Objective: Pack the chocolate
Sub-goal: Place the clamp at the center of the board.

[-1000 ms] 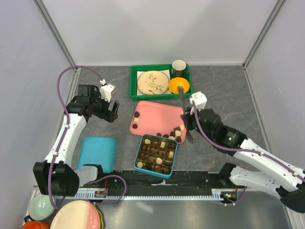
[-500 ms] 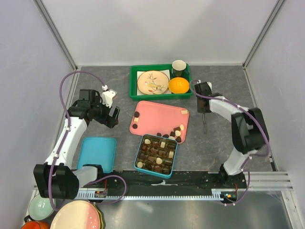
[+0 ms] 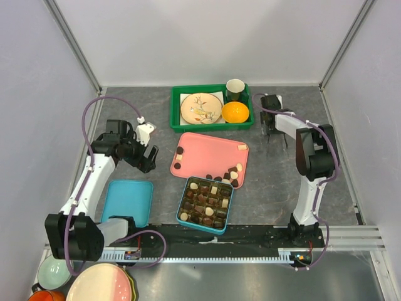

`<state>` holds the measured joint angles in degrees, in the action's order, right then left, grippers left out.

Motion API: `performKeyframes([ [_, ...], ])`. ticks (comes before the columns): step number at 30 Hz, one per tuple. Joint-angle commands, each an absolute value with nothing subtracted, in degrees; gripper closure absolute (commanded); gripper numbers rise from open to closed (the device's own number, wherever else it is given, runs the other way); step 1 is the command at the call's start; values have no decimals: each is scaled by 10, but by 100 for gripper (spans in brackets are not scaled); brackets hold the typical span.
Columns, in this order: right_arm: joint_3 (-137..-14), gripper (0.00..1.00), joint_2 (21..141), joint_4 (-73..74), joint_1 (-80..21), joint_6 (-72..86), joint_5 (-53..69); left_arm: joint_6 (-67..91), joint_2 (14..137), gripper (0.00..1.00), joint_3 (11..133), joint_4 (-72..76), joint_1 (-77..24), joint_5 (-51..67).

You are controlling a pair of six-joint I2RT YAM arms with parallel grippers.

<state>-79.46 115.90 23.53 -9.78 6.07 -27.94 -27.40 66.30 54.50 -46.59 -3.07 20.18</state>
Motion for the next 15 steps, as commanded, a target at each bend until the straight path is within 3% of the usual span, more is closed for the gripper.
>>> performKeyframes([
  [1, -785, 21, 1144, 245, -83, 46, -283, -297, 678, 1, 544, -473, -28, 236],
  [6, -766, 20, 1082, 224, -83, 55, -266, -301, 692, 1, 543, -479, -28, 245],
  [10, -753, 20, 1009, 208, -104, 77, -232, -301, 711, 8, 545, -487, -36, 259],
  [15, -712, 29, 921, 183, -143, 109, -186, -304, 731, 13, 534, -489, -59, 228],
])
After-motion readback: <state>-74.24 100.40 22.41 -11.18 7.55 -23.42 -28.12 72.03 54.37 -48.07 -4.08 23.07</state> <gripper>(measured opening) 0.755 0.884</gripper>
